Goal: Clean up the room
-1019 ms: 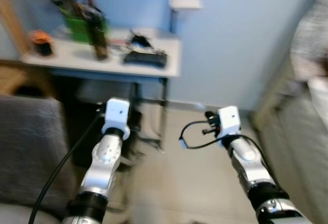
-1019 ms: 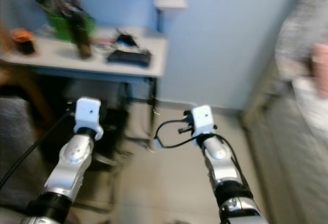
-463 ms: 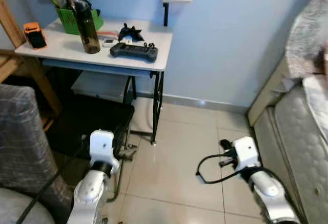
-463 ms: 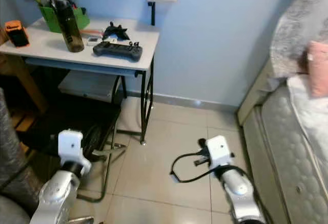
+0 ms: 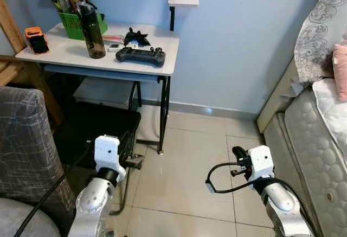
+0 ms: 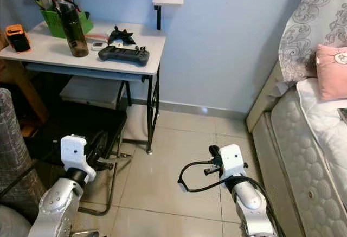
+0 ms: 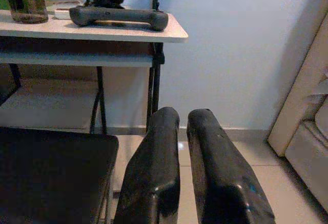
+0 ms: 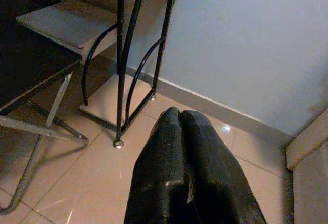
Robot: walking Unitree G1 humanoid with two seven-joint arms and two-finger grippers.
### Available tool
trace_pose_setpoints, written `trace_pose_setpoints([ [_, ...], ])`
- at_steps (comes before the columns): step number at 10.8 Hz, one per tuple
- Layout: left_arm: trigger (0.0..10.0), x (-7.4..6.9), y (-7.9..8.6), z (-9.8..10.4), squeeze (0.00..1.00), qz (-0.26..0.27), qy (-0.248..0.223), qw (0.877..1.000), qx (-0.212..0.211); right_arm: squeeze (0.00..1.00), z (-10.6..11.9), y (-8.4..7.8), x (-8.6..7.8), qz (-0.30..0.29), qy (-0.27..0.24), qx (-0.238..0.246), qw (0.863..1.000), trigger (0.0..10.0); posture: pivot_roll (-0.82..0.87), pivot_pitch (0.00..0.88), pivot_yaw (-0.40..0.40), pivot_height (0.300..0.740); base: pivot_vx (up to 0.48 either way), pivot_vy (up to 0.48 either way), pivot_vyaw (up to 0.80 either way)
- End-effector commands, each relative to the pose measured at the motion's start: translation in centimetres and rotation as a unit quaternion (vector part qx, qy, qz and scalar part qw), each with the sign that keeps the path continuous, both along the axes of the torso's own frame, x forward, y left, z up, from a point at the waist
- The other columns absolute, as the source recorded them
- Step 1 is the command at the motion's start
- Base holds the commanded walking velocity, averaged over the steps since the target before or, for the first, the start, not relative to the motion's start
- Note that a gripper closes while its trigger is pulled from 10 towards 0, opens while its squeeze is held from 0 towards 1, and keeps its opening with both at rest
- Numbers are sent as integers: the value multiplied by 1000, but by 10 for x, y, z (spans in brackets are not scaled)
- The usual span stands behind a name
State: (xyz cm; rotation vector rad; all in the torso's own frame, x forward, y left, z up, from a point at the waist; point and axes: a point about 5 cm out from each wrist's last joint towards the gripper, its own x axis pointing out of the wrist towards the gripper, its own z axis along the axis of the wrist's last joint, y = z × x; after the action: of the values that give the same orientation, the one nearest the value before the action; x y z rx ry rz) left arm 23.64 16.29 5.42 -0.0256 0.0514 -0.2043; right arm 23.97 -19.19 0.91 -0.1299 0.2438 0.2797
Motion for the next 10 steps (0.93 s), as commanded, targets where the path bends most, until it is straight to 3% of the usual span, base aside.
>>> trace_pose_setpoints([
  [1, 10000, 2, -3, 2, 0, -5, -2, 1000, -1, 0, -2, -1, 1, -5, 5, 2, 1000, 10000, 2, 0, -20, 740, 0, 0, 0],
  [10, 10000, 3, -2, 3, 0, -2, -2, 1000, 1, 0, -5, -4, -1, -4, 11, 5, 1000, 10000, 5, 0, -25, 740, 0, 0, 0],
])
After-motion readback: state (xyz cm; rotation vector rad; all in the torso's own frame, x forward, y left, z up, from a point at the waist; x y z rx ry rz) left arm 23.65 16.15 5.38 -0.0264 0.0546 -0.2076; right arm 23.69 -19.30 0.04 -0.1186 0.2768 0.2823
